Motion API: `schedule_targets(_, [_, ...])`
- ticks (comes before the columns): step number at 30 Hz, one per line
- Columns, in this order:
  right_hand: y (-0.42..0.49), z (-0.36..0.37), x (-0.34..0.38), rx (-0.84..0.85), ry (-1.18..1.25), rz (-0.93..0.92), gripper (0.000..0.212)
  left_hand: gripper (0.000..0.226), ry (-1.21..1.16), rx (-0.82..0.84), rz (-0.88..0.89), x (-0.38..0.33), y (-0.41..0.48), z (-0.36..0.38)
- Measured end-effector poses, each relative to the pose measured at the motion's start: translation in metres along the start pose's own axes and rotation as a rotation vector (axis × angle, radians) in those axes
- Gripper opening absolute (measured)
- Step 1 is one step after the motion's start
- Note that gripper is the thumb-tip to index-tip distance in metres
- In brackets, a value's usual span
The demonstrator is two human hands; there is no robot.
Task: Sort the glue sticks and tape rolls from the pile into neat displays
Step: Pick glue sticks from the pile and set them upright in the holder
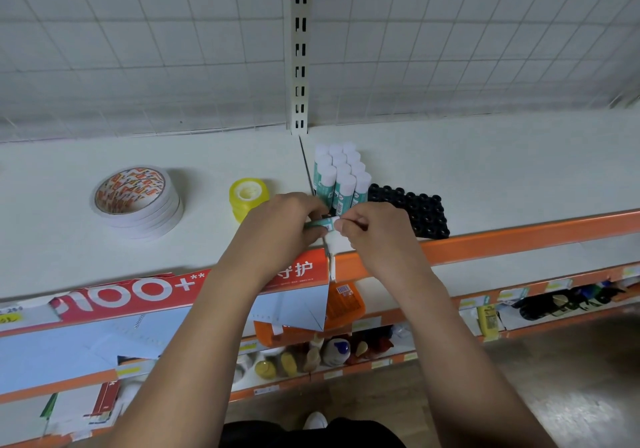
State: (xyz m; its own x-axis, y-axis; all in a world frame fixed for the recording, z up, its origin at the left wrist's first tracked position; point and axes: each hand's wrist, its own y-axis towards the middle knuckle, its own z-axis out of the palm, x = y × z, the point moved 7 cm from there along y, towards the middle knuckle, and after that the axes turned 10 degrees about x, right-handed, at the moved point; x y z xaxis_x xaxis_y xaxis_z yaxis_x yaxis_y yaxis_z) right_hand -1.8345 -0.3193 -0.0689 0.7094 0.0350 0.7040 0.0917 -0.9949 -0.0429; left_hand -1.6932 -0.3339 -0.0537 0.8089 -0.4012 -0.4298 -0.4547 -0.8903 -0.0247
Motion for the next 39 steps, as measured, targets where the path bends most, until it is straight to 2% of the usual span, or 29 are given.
schedule_targets(5, [0.002,-0.006,-0.007,-0.005,0.039,0.026,0.019,0.027,-0.054,0.015,-0.065,0.015,-0.003,-0.004])
schedule_targets(8, [0.002,-0.005,-0.006,-0.008,-0.033,0.021,0.027,0.030,-0.175,-0.110,-0.050,0.013,-0.005,-0.017])
schedule_targets(11, [0.002,-0.005,-0.004,-0.034,-0.032,0.017,0.019,0.024,-0.233,-0.222,0.011,0.003,-0.004,-0.031])
schedule_targets(16, [0.004,-0.017,-0.011,-0.131,-0.126,0.073,0.018,0.041,-0.213,-0.314,0.021,-0.006,0.002,-0.032])
schedule_targets(18, [0.005,-0.021,-0.012,-0.159,-0.117,0.085,0.021,0.042,-0.187,-0.327,0.024,-0.010,0.005,-0.029])
schedule_targets(21, [0.010,-0.020,-0.011,-0.154,-0.133,0.085,0.025,0.031,-0.189,-0.344,0.038,-0.014,0.007,-0.026])
schedule_targets(28, [0.018,-0.015,-0.011,-0.142,-0.222,0.070,0.020,0.027,-0.152,-0.369,0.054,-0.017,0.010,-0.020])
schedule_targets(39, [0.022,-0.014,-0.009,-0.175,-0.266,0.019,0.016,0.025,-0.228,-0.413,0.020,-0.012,0.013,-0.013])
